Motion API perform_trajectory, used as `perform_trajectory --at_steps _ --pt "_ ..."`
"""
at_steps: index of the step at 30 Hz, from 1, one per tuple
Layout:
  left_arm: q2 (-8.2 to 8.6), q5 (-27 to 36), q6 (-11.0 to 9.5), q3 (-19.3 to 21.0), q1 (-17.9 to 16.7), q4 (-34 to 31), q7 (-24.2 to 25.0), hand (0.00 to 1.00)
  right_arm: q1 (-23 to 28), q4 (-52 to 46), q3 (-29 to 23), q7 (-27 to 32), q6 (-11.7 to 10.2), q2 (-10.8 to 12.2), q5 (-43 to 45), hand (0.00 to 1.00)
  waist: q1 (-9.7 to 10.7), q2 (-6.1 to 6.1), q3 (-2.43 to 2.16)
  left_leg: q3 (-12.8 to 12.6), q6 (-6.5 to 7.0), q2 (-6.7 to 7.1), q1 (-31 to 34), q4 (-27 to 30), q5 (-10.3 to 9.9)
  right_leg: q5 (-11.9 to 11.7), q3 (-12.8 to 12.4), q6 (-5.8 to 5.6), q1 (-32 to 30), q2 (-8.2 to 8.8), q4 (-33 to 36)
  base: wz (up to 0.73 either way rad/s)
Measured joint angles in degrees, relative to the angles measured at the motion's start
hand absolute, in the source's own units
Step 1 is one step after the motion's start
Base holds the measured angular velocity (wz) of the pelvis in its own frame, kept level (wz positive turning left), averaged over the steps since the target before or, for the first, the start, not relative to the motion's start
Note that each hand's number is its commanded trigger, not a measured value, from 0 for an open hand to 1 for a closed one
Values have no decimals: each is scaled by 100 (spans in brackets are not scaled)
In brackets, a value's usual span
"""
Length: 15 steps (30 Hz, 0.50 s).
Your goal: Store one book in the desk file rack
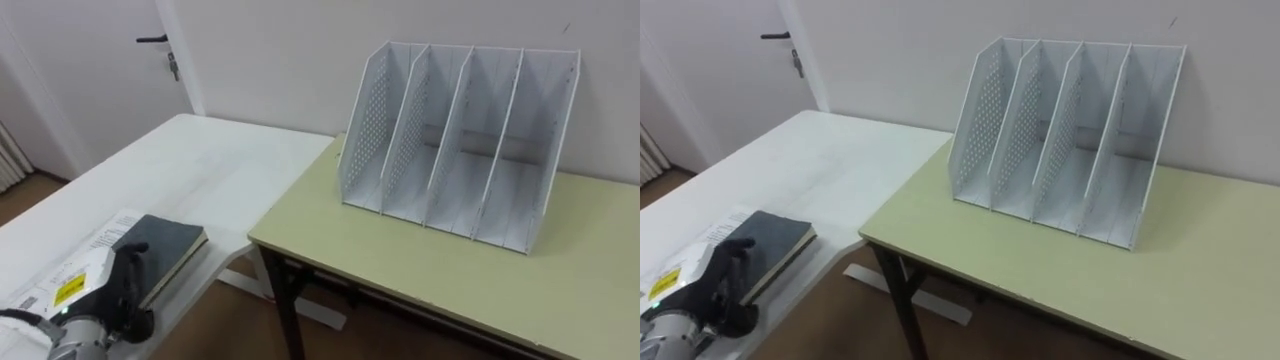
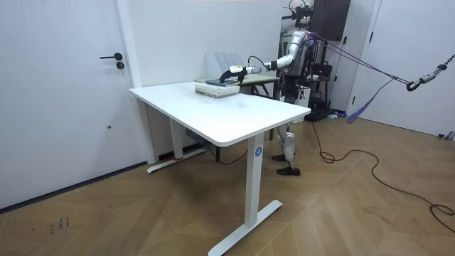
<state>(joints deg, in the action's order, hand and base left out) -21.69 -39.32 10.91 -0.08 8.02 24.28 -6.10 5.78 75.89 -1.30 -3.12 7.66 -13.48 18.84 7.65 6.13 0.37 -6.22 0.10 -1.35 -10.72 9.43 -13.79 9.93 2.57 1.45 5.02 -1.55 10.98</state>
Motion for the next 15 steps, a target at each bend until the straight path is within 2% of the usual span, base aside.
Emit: perform_trajectory --at_steps 6,11,15 --pt "-16 -44 7 7 44 12 3 100 -7 -59 2 44 -2 -5 -30 0 -6 -20 -5 -5 12 4 -36 6 7 15 -25 -2 -5 1 79 0" --pt "-15 -90 21 14 44 -28 2 100 -7 -88 5 76 121 -5 -59 0 -7 -90 -47 -5 22 4 -47 11 13 16 -31 -2 0 -1 89 0" --pt "-11 -88 18 -39 44 -42 3 100 -15 -90 15 118 120 -5 -84 0 -4 -115 -56 -5 22 5 -63 10 13 15 -49 -1 8 -2 89 -2"
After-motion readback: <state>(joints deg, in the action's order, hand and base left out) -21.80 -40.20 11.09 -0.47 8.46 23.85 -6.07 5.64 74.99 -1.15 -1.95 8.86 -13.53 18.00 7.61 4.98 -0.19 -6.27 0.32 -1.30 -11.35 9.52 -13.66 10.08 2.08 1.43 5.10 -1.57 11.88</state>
